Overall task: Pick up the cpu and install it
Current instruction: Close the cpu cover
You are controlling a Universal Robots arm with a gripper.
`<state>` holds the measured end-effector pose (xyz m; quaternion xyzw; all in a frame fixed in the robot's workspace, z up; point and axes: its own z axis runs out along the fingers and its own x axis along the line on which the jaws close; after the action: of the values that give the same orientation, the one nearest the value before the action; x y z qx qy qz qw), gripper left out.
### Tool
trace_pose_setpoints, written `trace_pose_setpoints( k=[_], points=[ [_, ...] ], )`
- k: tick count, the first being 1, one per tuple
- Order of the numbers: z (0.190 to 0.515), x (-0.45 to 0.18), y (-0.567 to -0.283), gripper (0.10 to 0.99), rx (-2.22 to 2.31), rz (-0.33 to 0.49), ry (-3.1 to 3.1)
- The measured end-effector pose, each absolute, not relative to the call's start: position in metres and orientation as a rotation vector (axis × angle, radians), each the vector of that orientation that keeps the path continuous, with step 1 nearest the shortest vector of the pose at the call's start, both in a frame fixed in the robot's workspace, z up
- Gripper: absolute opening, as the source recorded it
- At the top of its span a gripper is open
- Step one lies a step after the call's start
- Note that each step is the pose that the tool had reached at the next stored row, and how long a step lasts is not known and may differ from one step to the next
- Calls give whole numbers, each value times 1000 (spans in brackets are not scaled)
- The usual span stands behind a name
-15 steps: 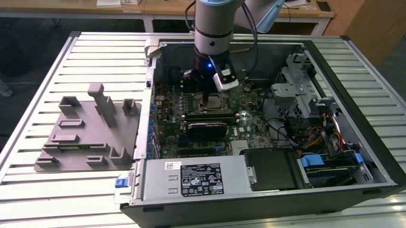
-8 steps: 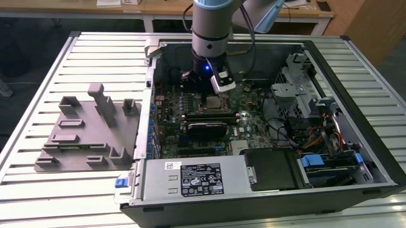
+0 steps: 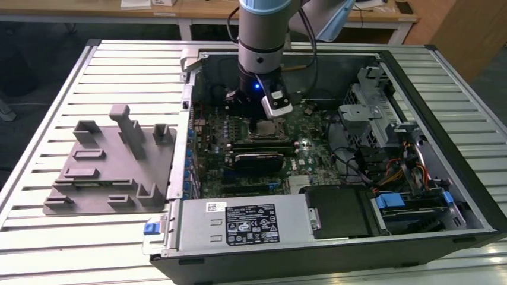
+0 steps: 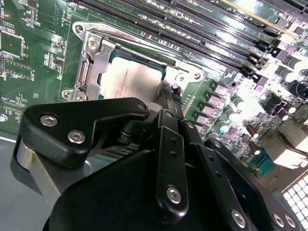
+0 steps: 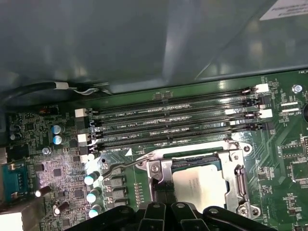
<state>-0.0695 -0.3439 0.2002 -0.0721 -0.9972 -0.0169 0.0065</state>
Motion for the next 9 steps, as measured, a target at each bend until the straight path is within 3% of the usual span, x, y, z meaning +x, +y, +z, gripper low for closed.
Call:
trace_pose_setpoints(
  k=[9],
  points=[
    [200, -66, -344, 106, -226, -54, -3120]
  ],
)
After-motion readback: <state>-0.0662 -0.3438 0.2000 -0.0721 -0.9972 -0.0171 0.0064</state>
